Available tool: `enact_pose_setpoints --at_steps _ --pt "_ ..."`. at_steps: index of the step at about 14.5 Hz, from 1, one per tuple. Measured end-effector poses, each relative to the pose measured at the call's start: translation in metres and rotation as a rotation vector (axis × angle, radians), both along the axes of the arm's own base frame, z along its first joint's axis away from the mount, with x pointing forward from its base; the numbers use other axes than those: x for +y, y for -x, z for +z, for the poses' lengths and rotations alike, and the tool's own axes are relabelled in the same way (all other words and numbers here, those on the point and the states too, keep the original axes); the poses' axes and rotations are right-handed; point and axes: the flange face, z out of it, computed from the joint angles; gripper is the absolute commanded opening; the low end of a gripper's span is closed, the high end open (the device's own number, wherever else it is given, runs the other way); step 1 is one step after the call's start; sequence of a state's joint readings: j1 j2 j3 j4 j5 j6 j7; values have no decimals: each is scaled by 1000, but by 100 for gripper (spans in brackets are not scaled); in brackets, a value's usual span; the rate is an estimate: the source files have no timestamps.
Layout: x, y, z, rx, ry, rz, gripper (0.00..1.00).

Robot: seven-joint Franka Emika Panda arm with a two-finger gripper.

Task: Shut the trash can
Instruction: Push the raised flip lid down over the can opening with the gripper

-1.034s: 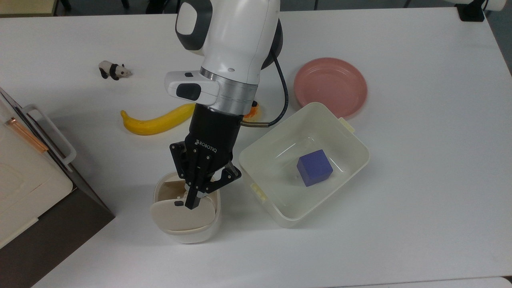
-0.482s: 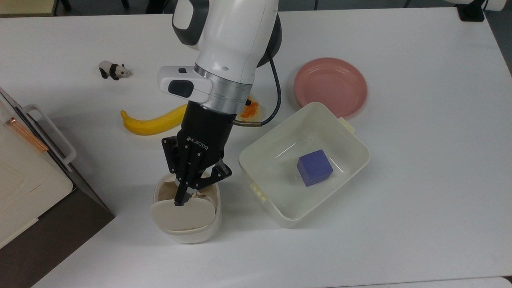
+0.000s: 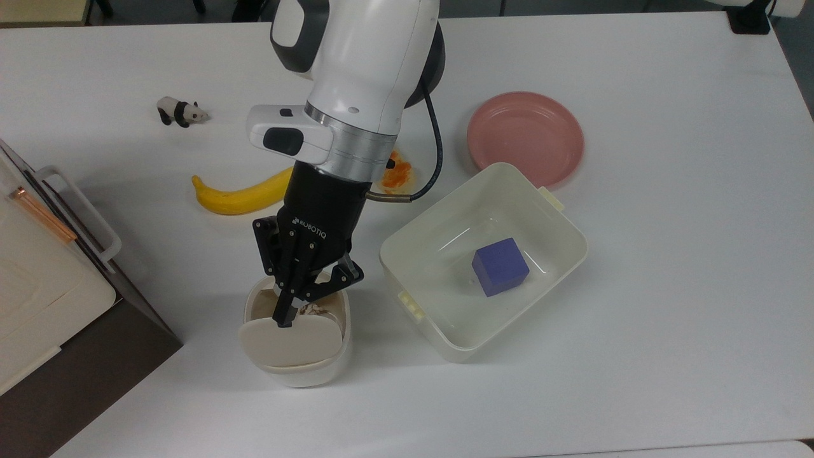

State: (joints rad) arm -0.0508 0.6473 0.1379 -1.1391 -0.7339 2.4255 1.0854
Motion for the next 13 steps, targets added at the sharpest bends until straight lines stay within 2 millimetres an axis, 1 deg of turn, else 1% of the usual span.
enact_pose_setpoints --at_steps 1,2,4,6,13 --pt "0 0 -3 6 13 2 1" --pt "-1 1 -10 26 34 0 1" --pt "-1 3 -34 89 64 8 1" --pt "0 5 -48 123 75 20 1" --pt "1 7 -56 141 79 27 0"
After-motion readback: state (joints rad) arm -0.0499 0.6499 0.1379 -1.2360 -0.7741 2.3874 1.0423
